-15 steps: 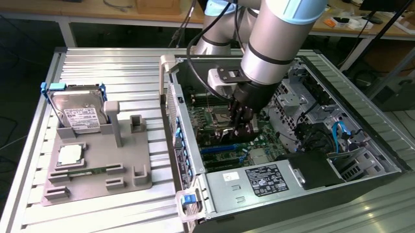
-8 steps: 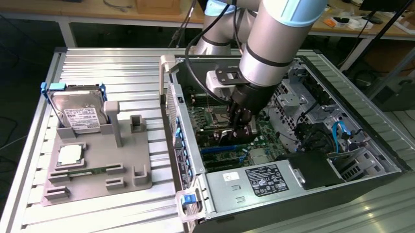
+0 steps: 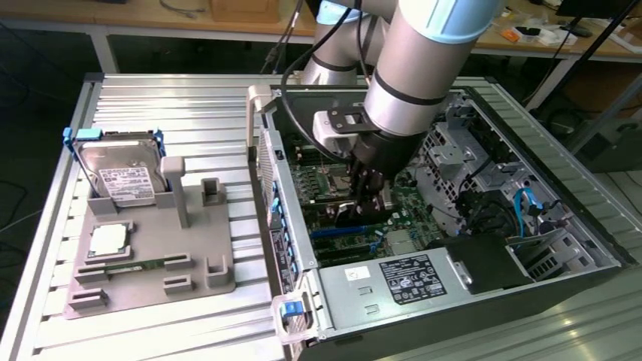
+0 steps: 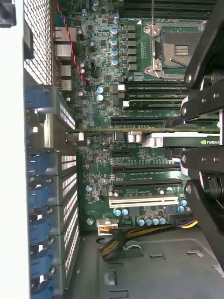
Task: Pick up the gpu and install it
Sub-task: 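Insert the gpu into the slot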
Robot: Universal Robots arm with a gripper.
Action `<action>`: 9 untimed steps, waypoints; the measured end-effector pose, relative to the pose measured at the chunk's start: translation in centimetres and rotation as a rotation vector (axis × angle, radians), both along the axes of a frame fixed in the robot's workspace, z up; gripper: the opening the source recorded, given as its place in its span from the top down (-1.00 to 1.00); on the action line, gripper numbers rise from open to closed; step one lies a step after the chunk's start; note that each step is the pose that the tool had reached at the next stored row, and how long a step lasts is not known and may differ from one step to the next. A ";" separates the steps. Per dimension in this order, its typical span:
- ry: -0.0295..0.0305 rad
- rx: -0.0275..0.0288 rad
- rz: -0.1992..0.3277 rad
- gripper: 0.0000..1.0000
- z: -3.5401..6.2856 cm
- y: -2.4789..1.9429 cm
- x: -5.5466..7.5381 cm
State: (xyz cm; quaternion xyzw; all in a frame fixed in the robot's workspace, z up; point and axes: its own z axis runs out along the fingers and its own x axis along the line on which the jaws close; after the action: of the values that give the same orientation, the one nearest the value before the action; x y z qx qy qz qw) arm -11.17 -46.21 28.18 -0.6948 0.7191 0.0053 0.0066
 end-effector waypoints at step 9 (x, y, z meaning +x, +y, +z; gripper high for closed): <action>0.0000 0.0000 0.000 0.46 -0.33 0.00 0.0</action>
State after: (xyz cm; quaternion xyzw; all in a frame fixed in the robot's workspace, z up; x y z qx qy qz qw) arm -11.20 -46.21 27.85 -0.6949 0.7191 0.0053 0.0066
